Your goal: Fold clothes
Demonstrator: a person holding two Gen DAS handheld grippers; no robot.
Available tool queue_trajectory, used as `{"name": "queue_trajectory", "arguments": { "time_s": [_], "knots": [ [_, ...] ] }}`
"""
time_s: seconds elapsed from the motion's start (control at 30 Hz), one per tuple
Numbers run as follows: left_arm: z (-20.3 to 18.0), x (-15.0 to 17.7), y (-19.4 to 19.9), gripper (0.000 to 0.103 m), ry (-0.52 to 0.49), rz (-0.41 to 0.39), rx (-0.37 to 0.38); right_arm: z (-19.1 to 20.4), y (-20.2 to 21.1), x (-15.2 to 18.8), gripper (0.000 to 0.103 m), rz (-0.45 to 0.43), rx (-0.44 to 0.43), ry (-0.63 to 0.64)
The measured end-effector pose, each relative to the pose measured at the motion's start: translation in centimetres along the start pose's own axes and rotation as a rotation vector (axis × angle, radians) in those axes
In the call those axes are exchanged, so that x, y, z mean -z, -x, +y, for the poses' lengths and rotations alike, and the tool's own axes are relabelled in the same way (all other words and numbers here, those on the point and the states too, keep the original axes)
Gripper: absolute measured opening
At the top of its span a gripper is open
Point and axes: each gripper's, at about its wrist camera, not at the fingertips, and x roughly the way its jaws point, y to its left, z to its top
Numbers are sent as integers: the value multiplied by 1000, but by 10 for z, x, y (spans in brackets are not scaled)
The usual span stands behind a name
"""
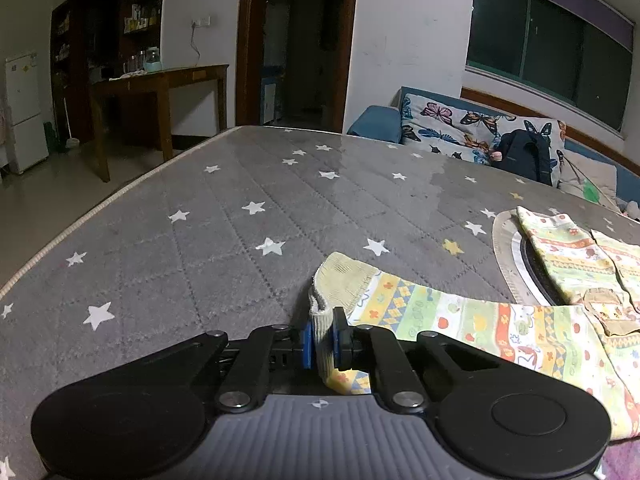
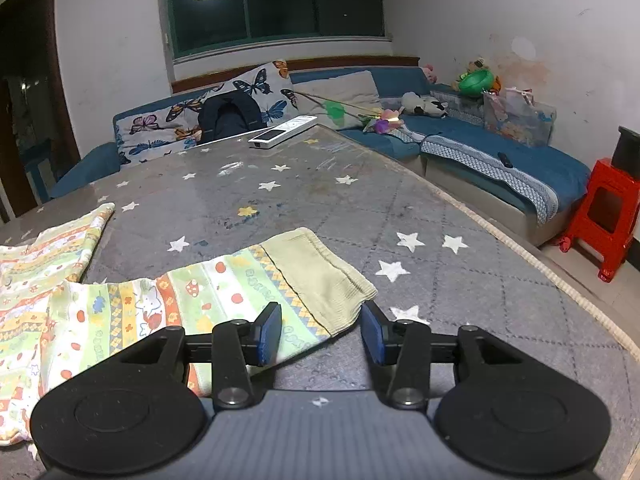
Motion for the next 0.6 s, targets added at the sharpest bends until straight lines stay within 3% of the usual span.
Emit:
{"name": "queue_trajectory", "arguments": {
  "time_s": [0.07,0.1,0.17,0.27,0.33,0.53,0.6],
  "knots": [
    [0,-1,0,11,0,-1,-4,0,-2,-2,42,0,-2,0],
    [1,-1,1,11,0,-2,-6,-1,-3,-3,33,0,-2,-8],
    [1,-2,1,11,0,-3,-10,-3,-5,-5,27,-2,6,-27],
    [1,-3,0,10,-2,-5,-16,-8,-5,-6,29,-9,20,-61],
    [0,-6,-3,10,-7,-4,-19,-8,-4,-6,37,-21,44,-55],
    [-3,-6,-7,10,-26,-2,-26,-8,-14,-11,37,0,23,-42],
    [-2,-6,-7,10,-16,-1,-25,-6,-15,-12,6,1,5,-27]
  ]
}}
